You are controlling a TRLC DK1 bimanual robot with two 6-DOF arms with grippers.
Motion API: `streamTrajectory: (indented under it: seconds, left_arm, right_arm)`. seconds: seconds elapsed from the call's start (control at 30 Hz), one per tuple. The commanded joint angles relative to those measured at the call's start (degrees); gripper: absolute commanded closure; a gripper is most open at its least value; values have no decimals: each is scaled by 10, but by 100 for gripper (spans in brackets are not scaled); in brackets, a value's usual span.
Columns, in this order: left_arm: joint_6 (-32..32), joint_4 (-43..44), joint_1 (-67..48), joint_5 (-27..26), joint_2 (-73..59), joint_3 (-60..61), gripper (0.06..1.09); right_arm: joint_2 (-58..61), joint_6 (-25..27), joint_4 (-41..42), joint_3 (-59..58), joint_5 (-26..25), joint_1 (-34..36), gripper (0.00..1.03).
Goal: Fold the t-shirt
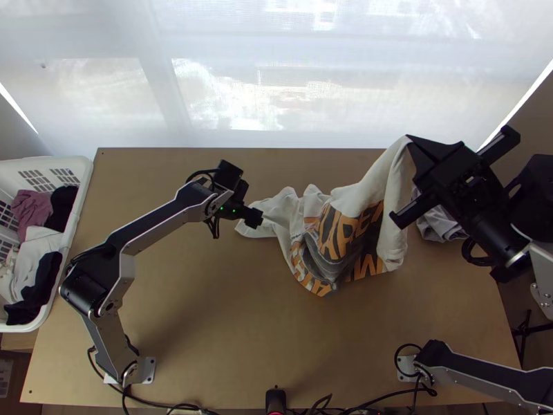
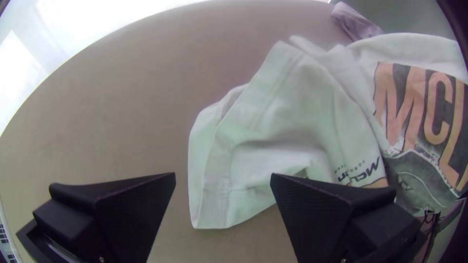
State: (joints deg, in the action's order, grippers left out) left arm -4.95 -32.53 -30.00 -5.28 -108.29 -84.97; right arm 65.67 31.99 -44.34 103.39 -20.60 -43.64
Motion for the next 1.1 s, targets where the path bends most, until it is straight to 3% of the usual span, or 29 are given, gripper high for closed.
streamTrajectory:
  seconds: [0.0, 0.17, 0.33, 0.53, 0.6, 0.77, 1.07]
  left_arm:
    - [6, -17, -9, 9, -3, 45, 17]
    - [6, -15, -12, 11, -12, 53, 18]
    - [6, -8, -13, 13, -21, 46, 34]
    - [28, -6, -12, 11, -28, 43, 77]
    - [28, -6, -12, 11, -25, 41, 104]
    - [23, -39, 3, 2, 0, 28, 105]
    - [28, -66, 93, -3, 159, -16, 105]
  right_arm:
    - [-2, -1, 7, -12, 0, 6, 100]
    - [-2, 1, 7, -13, -1, 7, 100]
    - [-5, 1, 2, -13, 0, 7, 100]
    - [-10, 2, 0, -14, 0, 8, 100]
    - [-12, 3, 0, -15, 0, 8, 100]
    - [-12, 4, 0, -17, 0, 9, 100]
    - [2, 13, 10, 8, -1, 27, 100]
